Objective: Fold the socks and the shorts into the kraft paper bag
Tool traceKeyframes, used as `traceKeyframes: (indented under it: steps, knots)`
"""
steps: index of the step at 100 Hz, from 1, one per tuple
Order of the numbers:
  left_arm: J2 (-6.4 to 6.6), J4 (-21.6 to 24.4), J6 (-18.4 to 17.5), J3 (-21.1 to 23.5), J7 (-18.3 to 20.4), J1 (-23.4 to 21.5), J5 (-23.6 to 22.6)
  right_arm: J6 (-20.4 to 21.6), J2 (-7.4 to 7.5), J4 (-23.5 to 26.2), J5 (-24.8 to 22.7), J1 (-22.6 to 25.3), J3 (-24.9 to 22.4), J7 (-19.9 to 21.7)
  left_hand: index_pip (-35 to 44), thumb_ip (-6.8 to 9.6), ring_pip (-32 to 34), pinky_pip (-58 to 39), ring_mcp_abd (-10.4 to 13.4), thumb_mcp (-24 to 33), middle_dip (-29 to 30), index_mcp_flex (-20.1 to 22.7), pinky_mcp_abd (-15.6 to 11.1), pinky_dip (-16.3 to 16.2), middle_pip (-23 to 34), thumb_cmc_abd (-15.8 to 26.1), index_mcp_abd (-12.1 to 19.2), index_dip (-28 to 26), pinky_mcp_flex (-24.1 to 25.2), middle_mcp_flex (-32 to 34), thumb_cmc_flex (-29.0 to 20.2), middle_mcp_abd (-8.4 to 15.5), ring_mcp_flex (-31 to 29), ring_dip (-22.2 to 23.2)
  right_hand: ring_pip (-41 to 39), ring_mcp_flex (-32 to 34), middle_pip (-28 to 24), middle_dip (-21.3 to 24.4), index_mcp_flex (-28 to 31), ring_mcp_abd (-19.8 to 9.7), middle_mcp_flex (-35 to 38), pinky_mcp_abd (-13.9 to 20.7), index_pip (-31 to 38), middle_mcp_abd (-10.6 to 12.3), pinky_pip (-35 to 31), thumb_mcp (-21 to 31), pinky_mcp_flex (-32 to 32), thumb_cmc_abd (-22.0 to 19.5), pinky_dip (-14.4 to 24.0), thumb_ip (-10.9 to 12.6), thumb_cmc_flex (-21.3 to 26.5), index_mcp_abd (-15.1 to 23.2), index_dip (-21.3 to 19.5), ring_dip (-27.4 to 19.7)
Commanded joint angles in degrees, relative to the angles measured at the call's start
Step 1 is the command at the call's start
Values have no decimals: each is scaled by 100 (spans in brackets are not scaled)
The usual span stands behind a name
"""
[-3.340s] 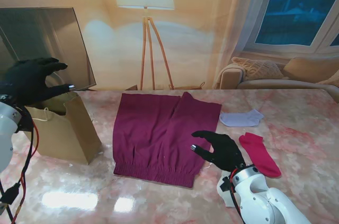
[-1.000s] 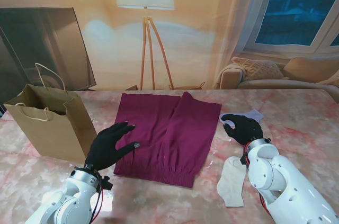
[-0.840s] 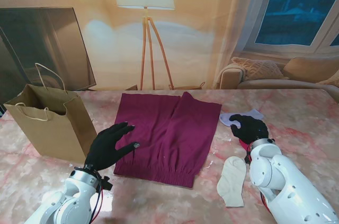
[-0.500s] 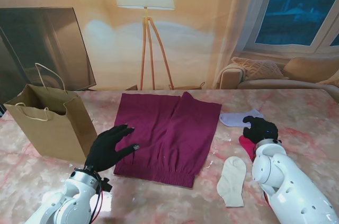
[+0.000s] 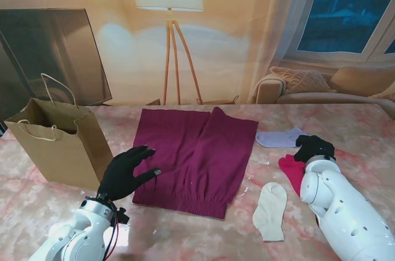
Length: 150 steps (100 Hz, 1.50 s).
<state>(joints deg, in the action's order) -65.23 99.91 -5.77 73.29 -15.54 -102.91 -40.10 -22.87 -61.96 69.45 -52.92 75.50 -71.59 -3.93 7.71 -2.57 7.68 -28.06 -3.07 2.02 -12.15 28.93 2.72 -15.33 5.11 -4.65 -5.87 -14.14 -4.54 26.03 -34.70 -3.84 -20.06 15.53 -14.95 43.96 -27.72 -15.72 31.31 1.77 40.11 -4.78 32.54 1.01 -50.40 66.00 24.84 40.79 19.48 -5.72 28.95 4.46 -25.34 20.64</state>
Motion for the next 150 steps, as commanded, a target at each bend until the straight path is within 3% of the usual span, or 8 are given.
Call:
traceKeyframes:
  steps: [1, 46, 67, 95, 114, 117, 126, 150]
  knots:
    - [6, 2, -8, -18, 22, -9, 43, -12, 15, -72, 11, -56, 28, 7, -127, 386, -167, 60, 121, -213, 37, -105, -112, 36, -119, 171, 45, -69, 32, -202, 26, -32, 261, -32, -182, 247, -61, -82, 95, 211, 94, -214, 86, 78, -372, 182, 115, 307, 309, -298, -180, 50, -125, 160]
    - [12, -47, 10, -60, 82, 57, 73, 6, -83, -1019, 469, -653, 510, -401, -114, 385, -172, 67, 134, -212, 35, -83, -117, 35, -114, 176, 72, -78, 27, -199, 16, -17, 255, -36, -1016, 225, -512, -280, -668, 56, -57, -352, -157, 232, -994, 90, -18, 215, 1175, -321, -340, 18, 530, 1216]
    - [11, -53, 22, -58, 91, 66, 88, -23, -136, -1363, 781, -892, 724, -393, -103, 384, -175, 72, 141, -214, 36, -68, -114, 38, -114, 187, 88, -85, 30, -202, 18, -15, 259, -40, -2133, 12, -1626, -1359, -420, 108, 36, -408, 21, 306, -1181, -19, -83, 169, 1378, -358, -540, -167, 718, 2101]
    - [13, -58, 45, -48, 127, 45, 123, -50, -206, -1863, 1086, -1144, 968, -498, -94, 385, -172, 77, 142, -213, 37, -57, -124, 43, -116, 194, 103, -92, 31, -211, 13, -17, 262, -39, -3385, -667, -2542, -2985, -24, -80, -309, -399, 154, 547, -1316, -50, -427, 177, 1636, -379, -643, 103, 152, 3219]
    - [11, -85, 36, -68, 126, 59, 142, -75, -207, -1952, 1077, -1176, 1019, -552, -85, 385, -173, 73, 144, -215, 36, -39, -128, 43, -114, 193, 114, -97, 17, -209, 13, -11, 266, -40, -3634, -1030, -2601, -3360, 746, -117, -654, -361, 644, 529, -1320, 53, -625, 298, 1784, -374, -552, 577, -558, 3452]
    - [11, -89, 35, -70, 126, 63, 147, -88, -205, -1932, 1068, -1161, 1007, -547, -83, 385, -172, 72, 141, -215, 36, -35, -127, 43, -114, 190, 109, -98, 17, -210, 11, -21, 265, -40, -3621, -1092, -2573, -3365, 885, -106, -727, -360, 735, 521, -1303, 45, -658, 345, 1788, -386, -538, 650, -639, 3454]
    - [9, -98, 31, -77, 121, 73, 151, -93, -201, -1933, 1047, -1160, 1011, -555, -82, 385, -170, 70, 152, -216, 36, -33, -121, 42, -112, 195, 117, -99, 14, -205, 17, -12, 261, -39, -3435, -1314, -2273, -3123, 1040, -88, -981, -323, 1554, 454, -1301, -112, -651, 641, 1858, -1253, -229, 1063, -698, 3357]
    - [9, -100, 27, -67, 124, 57, 162, 4, -169, -1923, 1020, -1130, 1049, -433, -77, 385, -170, 62, 143, -216, 37, -24, -118, 38, -112, 200, 117, -101, 9, -209, 16, -17, 261, -40, -1271, -1568, -806, -826, 1397, -237, -1086, -159, 2387, 206, -1145, -143, -515, 884, 1789, -1372, 61, 1776, -1502, 1290]
